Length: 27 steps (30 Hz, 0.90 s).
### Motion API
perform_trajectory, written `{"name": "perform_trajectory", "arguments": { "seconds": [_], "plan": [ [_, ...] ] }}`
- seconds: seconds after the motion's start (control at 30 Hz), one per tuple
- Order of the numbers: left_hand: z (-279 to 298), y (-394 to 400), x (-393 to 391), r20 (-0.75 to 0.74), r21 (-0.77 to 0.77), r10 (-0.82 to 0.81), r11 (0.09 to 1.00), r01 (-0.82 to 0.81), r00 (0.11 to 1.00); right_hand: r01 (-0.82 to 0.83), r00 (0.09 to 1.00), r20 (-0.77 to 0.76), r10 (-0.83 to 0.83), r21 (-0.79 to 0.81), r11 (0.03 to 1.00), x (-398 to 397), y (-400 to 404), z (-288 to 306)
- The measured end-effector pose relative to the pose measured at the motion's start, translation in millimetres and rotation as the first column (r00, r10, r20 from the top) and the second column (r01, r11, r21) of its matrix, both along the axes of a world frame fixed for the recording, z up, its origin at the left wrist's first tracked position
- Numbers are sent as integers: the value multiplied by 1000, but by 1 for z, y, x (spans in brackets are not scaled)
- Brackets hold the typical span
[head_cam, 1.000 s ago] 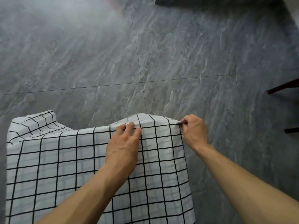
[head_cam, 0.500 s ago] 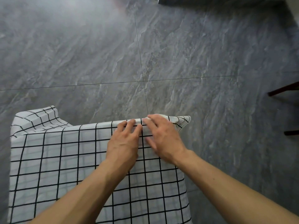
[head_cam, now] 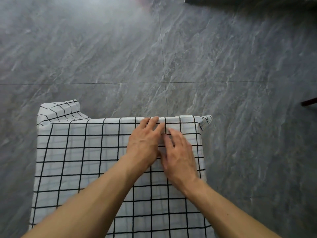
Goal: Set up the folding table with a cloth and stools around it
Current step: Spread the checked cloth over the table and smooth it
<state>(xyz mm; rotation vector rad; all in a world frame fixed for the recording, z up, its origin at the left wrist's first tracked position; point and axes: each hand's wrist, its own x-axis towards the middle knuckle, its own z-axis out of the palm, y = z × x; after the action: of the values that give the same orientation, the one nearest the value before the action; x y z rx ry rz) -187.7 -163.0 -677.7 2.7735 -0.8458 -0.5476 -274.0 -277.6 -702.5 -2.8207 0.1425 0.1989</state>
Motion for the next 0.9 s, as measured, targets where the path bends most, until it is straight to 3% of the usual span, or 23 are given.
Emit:
{"name": "perform_trajectory", "arguments": {
  "seconds": [0.2, 0.33, 0.5, 0.8, 0.9],
  "plan": [
    [2, 20, -14, 60, 23, 26, 999, -27, 998, 8, 995, -98, -12, -42, 999, -1, 3, 0],
    [11, 66, -44, 80, 131, 210, 967, -219, 974, -23, 988, -153, 15, -47, 999, 1, 2, 7],
    [13, 106, -74, -54, 244, 384, 900, -361, 922, -13, 981, -195, 5, -41, 999, 1, 4, 8],
    [12, 109, -65, -71, 222, 408, 896, -384, 910, 43, 979, -197, -49, -35, 998, 6, 13, 15],
    [10, 113, -62, -69, 215, 383, 907, -362, 921, 119, 990, -80, -117, 21, 993, 5, 35, 21]
  ]
}}
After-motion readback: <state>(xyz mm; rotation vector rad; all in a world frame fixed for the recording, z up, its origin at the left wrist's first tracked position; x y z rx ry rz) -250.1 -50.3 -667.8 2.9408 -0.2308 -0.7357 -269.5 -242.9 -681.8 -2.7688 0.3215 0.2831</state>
